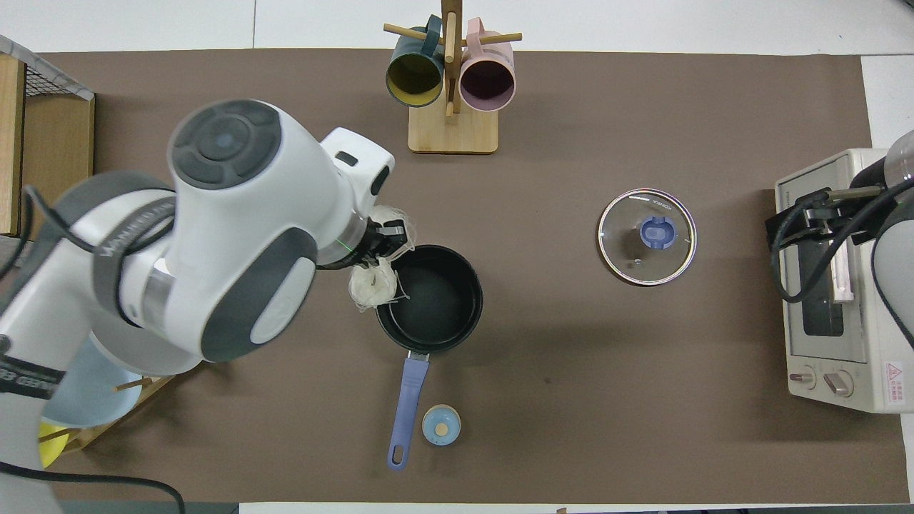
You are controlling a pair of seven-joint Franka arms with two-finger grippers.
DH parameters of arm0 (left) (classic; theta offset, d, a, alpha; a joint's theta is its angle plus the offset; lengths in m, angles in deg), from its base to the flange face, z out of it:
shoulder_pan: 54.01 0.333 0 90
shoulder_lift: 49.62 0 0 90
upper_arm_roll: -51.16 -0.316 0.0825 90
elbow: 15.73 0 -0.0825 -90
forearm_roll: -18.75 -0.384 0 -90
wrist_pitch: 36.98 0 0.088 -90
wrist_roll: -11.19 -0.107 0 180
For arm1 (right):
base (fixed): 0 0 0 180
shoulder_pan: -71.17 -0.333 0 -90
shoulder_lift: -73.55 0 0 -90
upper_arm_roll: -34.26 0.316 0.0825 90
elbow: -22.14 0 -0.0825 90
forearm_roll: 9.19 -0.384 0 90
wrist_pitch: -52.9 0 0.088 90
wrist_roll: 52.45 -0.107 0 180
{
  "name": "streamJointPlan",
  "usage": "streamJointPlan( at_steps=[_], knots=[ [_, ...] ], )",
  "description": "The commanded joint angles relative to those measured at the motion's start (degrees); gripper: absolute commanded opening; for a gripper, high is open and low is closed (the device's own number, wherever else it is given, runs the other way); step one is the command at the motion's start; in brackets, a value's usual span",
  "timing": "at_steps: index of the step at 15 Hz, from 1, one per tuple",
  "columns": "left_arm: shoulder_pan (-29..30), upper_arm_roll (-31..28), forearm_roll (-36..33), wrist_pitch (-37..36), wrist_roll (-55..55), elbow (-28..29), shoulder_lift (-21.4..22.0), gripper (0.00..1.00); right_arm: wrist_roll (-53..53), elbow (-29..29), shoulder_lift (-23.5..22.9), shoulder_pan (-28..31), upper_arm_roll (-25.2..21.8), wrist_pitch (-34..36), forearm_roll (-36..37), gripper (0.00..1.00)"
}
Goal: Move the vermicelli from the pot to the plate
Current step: 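Carry the vermicelli to the green plate and release with the left gripper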
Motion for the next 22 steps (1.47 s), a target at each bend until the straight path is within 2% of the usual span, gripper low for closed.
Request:
streamJointPlan(
  at_steps=[1, 6, 7, 9, 12, 16, 22],
  knots=[
    [8.45, 0.11, 3.03, -5.77, -7.09, -6.41, -1.53, 0.00, 1.22, -2.89, 2.52, -1.04, -1.14, 0.06, -1.19, 1.00],
    [19.45, 0.02, 3.74, 0.45, -18.25, -6.51, -3.64, 0.00, 1.04, -2.99, 2.53, -0.60, -1.31, -0.20, -1.19, 1.00],
    [20.86, 0.10, 3.56, 2.29, -20.10, -6.43, -5.56, 0.00, 1.04, -2.81, 2.44, -1.12, -2.44, -0.29, -1.19, 1.00],
    [22.01, 0.02, 3.12, 7.03, -23.26, -4.60, -8.02, 0.00, 1.13, -2.81, 2.44, -1.30, -2.89, -0.03, -1.28, 1.00],
    [23.76, -0.25, 3.12, 16.78, -29.33, 2.87, -8.83, 0.00, 0.95, -2.54, 2.26, -0.77, -3.07, -0.03, -1.37, 1.00],
    [23.86, -0.25, 1.02, 20.76, -32.33, 3.51, -13.48, 0.00, 0.78, -2.55, 2.87, -1.13, -2.98, -0.12, -1.28, 1.00],
    [23.77, -0.25, -0.57, 26.12, -35.84, 3.94, -16.03, 0.00, 0.87, -2.28, 3.49, -1.13, -2.98, -0.29, -1.19, 1.00]
  ],
)
